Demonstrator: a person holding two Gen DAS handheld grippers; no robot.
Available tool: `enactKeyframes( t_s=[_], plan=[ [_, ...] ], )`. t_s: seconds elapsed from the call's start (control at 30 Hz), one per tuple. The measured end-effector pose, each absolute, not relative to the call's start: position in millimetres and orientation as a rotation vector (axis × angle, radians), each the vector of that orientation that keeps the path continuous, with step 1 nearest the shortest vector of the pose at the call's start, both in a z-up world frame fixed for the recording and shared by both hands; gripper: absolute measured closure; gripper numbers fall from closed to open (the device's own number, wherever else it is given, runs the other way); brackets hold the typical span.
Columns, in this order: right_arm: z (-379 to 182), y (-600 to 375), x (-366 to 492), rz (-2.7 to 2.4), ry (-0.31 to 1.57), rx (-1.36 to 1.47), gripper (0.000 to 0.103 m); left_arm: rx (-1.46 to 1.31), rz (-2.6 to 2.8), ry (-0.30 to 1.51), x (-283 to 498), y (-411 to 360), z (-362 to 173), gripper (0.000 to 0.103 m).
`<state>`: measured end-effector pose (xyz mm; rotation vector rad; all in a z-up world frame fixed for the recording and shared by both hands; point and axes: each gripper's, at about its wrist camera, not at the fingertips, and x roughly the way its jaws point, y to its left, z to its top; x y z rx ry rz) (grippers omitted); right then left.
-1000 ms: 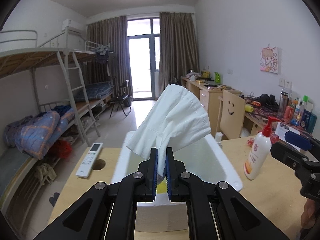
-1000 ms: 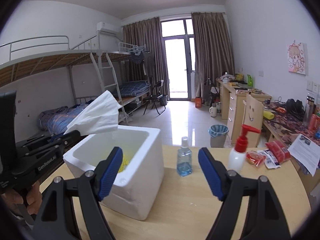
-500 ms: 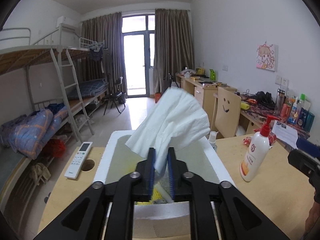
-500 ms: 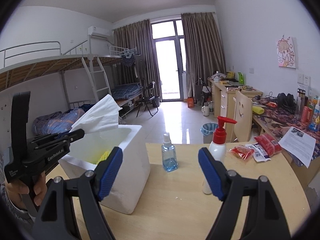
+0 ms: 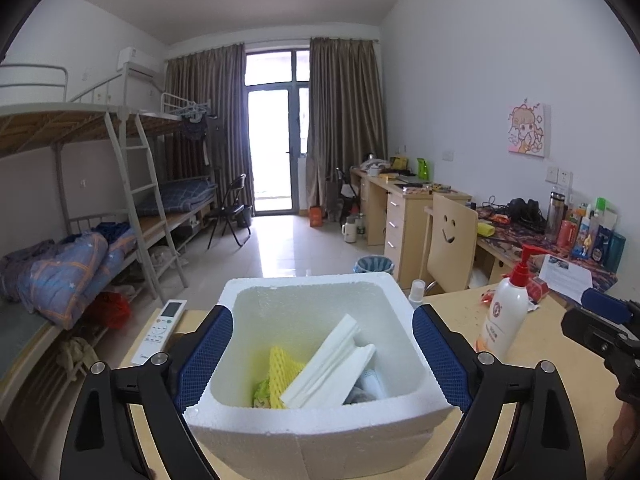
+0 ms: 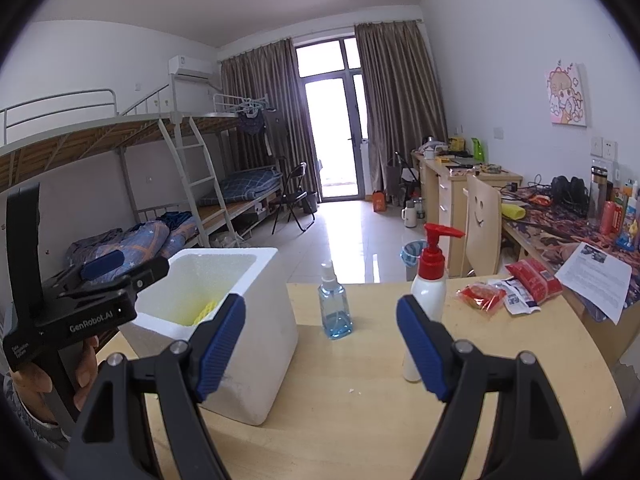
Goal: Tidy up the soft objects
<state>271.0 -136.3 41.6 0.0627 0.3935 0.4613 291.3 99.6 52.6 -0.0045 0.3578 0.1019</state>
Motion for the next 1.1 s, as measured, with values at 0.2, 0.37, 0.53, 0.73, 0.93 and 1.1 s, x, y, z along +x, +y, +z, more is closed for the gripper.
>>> enactKeyframes(
  t_s=[0.2, 0.37, 0.53, 0.73, 0.93, 1.1],
  plan=[
    [41.9, -137.6, 265.3, 0.477, 0.389, 0.059, 0.022, 0.001, 0.099, 0.359, 278.2, 96.9, 56.6, 0.01],
    [44.3, -142.5, 255.2, 0.487, 0.37, 0.069, 0.003, -0.048, 0.153, 0.316, 258.5, 103.5, 60.6, 0.002],
    [48.9, -140.4, 241.5, 0.502, 0.351, 0.053, 0.003, -0.042, 0.145, 0.315, 240.3, 97.9, 64.2, 0.002],
    [52.8, -140.3, 216.9, 0.517, 0.305, 0.032, 0.0, -0.04, 0.173, 0.289, 208.8, 95.4, 69.9, 0.001],
    [57.9, -146.4, 193.4, 0.531, 0.267, 0.029, 0.0, -0.046, 0.201, 0.284, 177.8, 90.2, 71.0, 0.001],
    [62.2, -153.6, 173.6, 0.543, 0.245, 0.03, 0.0, -0.028, 0.211, 0.256, 148.9, 82.1, 76.4, 0.001]
  ],
)
